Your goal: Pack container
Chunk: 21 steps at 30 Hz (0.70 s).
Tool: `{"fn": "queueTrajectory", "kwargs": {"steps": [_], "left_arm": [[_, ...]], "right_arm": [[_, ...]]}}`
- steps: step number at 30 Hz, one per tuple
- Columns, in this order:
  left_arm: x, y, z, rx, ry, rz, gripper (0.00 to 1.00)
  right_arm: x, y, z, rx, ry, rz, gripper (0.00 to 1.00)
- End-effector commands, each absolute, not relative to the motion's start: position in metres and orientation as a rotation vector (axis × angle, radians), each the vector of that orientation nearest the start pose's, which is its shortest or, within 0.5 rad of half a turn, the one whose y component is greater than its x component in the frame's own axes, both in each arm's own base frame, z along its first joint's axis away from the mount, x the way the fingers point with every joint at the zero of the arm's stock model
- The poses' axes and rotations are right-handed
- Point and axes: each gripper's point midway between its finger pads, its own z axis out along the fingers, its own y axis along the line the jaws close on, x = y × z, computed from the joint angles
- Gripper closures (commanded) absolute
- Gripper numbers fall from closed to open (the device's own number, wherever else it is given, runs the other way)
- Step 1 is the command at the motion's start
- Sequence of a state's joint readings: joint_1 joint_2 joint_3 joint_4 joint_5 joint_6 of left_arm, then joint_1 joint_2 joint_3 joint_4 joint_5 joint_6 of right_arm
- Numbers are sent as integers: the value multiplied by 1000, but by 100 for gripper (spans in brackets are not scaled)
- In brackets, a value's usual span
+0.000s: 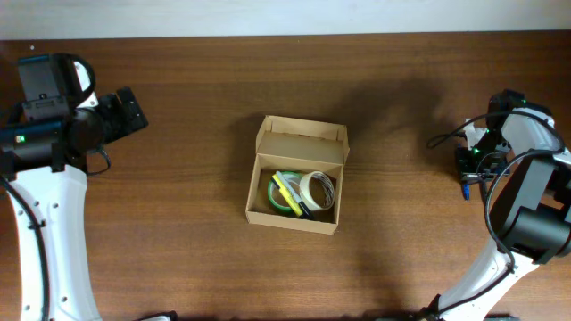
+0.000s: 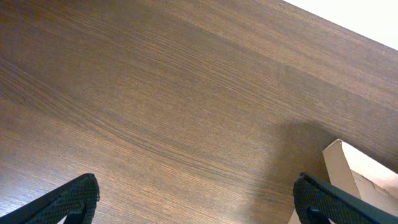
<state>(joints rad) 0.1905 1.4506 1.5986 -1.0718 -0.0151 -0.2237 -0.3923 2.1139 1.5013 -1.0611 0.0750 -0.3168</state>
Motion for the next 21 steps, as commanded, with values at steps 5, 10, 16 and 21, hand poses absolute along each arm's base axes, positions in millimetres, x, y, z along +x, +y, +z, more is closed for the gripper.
{"fn": "queueTrajectory", "kwargs": {"steps": [5,10,16,21], "left_arm": [[362,76,276,-507,2437,23,1],[362,75,276,-506,2437,23,1],[362,75,276,-507,2438,23,1],[362,75,276,-506,2438,22,1]], "right_arm": [[331,-149,-6,155,3273,-19,96],[332,-147,-6,161,3265,-3,96],[334,-147,-6,162,3260,7,96],[335,-147,-7,162,3254,5,96]]}}
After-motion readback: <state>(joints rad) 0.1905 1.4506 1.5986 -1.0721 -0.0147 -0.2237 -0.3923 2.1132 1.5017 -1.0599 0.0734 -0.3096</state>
